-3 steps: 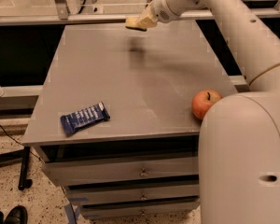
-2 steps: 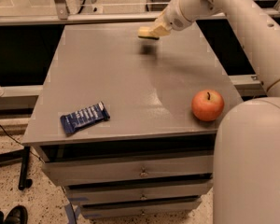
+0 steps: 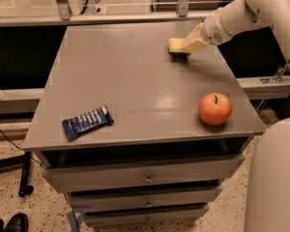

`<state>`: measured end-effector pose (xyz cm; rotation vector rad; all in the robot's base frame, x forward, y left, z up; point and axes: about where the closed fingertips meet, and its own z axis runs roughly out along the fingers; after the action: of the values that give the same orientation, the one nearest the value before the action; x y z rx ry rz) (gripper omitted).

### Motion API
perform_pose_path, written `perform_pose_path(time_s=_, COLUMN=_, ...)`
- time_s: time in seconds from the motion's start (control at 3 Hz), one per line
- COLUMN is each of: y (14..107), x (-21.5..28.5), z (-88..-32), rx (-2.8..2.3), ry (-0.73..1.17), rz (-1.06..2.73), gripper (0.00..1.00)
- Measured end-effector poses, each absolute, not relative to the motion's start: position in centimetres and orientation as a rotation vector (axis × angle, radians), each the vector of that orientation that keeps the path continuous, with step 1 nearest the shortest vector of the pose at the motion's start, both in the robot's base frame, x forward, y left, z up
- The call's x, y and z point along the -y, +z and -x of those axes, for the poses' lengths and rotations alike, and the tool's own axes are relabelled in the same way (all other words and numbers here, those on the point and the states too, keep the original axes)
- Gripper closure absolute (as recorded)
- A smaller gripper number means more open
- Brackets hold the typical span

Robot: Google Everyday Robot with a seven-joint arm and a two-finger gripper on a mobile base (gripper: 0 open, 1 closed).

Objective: Move sponge near apple

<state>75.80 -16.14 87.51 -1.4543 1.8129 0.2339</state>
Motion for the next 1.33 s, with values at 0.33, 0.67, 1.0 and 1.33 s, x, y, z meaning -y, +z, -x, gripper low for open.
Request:
perform_pose_path(time_s=0.33, y=87.8, x=19.4, z=-73.3, rx=-1.813, ry=0.25, rz=1.481, gripper=1.0)
perform_pose_path(time_s=0.67, y=89.4, x=21.1, z=-70.5, rx=-1.779, ry=0.273, rz=1.528, gripper=1.0)
perform_pose_path(time_s=1.0, y=90.4, x=21.6, z=-68.1, rx=-1.748, ry=0.305, rz=1.592, gripper=1.0)
perform_pose_path(time_s=1.33, y=90.1, x=22.5, z=-66.3, rx=-1.748, ry=0.338, rz=1.653, gripper=1.0)
